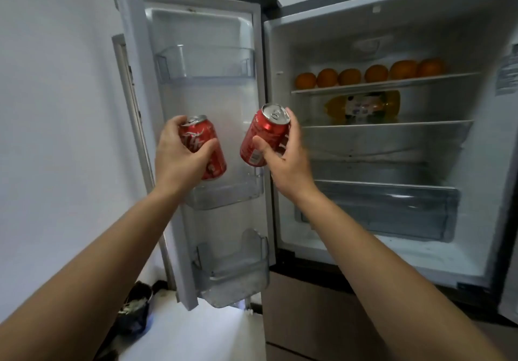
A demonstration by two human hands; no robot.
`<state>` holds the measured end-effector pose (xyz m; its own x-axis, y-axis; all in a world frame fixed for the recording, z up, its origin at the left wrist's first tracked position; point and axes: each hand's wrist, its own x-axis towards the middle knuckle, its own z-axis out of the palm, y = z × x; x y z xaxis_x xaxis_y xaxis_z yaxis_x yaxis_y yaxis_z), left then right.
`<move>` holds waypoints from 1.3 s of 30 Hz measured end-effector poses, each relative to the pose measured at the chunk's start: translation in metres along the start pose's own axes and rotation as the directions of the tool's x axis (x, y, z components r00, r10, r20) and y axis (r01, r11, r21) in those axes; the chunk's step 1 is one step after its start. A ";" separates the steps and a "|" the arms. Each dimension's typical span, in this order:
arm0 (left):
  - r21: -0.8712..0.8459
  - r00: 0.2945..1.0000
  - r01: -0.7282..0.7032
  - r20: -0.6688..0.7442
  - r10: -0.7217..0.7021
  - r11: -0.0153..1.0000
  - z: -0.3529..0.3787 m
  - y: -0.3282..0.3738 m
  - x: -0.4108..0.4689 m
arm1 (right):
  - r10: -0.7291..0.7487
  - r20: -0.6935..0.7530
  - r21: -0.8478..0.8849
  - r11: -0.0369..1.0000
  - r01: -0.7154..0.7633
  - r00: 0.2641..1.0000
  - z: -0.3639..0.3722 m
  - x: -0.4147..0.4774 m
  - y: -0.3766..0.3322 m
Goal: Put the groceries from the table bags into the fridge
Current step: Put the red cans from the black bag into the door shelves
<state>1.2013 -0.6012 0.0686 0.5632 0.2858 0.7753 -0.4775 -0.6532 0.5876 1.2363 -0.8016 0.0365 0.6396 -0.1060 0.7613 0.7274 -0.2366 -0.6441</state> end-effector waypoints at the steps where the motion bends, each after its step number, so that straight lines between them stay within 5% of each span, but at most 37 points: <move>1: 0.026 1.000 0.025 0.018 -0.025 0.999 0.002 -0.003 0.003 | 0.020 0.023 -0.017 1.000 -0.019 1.000 0.006 0.006 0.002; 11: 0.245 0.956 -0.016 0.288 -0.056 0.970 0.019 -0.025 0.018 | 0.191 0.308 -0.185 0.973 -0.139 0.932 0.040 0.030 0.024; 20: 0.273 0.933 -0.012 0.349 -0.087 0.962 0.023 -0.033 0.017 | 0.191 0.354 -0.236 0.965 -0.110 0.915 0.035 0.023 0.027; 32: 0.160 0.986 -0.015 0.169 -0.013 0.987 0.026 -0.034 -0.012 | 0.141 0.327 -0.266 0.963 -0.052 0.934 0.028 -0.007 0.038; 39: 0.172 0.988 -0.151 0.070 0.141 0.973 0.024 -0.063 -0.088 | 0.130 0.229 -0.496 0.868 0.001 0.965 -0.005 -0.085 0.059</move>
<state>1.1983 -0.6023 -0.0426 0.5361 0.1412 0.8323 -0.4340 -0.7996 0.4152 1.2238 -0.8115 -0.0661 0.7685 0.0883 0.6337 0.5091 -0.6844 -0.5220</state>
